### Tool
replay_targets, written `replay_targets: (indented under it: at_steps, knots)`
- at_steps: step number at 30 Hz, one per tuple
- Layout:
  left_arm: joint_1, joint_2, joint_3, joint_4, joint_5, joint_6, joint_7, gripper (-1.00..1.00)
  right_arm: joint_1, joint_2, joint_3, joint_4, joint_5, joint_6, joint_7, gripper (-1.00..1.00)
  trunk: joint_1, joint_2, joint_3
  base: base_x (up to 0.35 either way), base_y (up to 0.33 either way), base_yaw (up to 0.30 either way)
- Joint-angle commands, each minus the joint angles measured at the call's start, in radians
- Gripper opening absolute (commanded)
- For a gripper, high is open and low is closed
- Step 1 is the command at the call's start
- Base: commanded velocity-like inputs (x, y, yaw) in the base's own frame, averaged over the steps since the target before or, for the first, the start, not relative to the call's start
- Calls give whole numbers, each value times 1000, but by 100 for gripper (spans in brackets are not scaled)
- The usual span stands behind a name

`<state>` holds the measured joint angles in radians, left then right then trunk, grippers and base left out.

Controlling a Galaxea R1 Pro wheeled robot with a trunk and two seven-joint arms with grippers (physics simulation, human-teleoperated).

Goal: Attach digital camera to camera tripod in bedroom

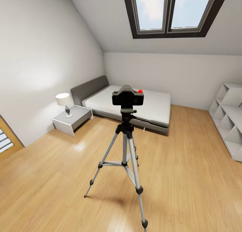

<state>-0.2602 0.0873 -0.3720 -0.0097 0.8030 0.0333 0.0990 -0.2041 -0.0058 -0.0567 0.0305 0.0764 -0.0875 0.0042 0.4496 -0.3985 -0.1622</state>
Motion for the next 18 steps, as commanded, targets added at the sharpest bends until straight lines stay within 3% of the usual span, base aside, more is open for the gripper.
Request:
replay_targets:
  at_steps: [1, 18]
  knots:
    - [-1, 0, -8, -1, 7, 4, 4, 100, -1, 0, -6, 3, 8, -6, 0, 100, 1, -2, 0, 0, 0, 0]
    - [-1, 0, -8, -1, 7, 4, 4, 100, -1, 0, -6, 3, 8, -6, 0, 100, 1, -2, 26, 0, 0, 0]
